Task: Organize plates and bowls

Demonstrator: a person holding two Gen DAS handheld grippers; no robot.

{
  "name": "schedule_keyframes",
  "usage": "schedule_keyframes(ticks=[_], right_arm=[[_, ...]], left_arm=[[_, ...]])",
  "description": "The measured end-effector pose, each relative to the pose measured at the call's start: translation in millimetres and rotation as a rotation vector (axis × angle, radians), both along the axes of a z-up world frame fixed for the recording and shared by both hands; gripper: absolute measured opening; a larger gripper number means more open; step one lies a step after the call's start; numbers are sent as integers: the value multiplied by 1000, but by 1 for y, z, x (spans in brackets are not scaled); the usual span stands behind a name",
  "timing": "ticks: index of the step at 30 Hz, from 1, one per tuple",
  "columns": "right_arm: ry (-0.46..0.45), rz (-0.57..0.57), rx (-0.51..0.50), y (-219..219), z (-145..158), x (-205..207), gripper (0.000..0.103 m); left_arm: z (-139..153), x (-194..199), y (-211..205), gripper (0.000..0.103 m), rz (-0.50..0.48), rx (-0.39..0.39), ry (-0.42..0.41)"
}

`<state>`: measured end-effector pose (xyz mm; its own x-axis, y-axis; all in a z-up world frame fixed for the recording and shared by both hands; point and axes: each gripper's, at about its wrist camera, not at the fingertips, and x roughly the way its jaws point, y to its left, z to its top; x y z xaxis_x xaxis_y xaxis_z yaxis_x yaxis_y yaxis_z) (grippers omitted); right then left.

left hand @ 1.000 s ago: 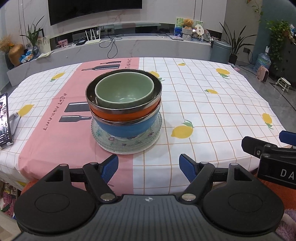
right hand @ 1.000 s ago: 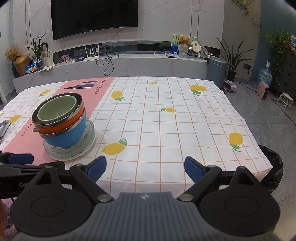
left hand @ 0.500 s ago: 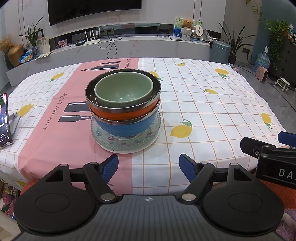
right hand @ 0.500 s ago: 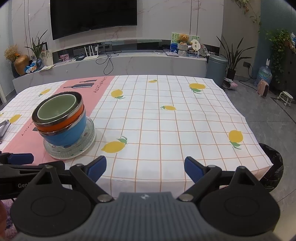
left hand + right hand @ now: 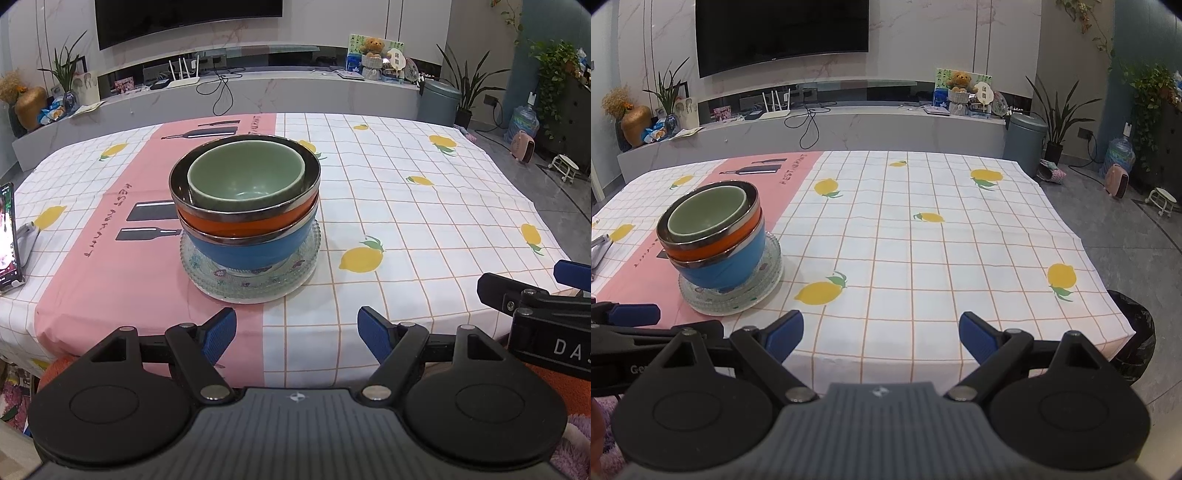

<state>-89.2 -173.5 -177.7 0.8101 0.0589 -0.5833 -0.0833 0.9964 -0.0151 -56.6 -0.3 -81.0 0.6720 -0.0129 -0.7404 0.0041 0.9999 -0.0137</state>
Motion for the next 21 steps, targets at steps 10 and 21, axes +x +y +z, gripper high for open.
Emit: schedule_keyframes(ticks=[10, 21], right_arm=[[3, 1, -1, 0, 0, 1, 90], [6, 1, 1, 1, -2, 0, 90]], left_arm=[[0, -1, 1, 88, 6, -1, 0], [1, -1, 1, 88, 4, -1, -3]])
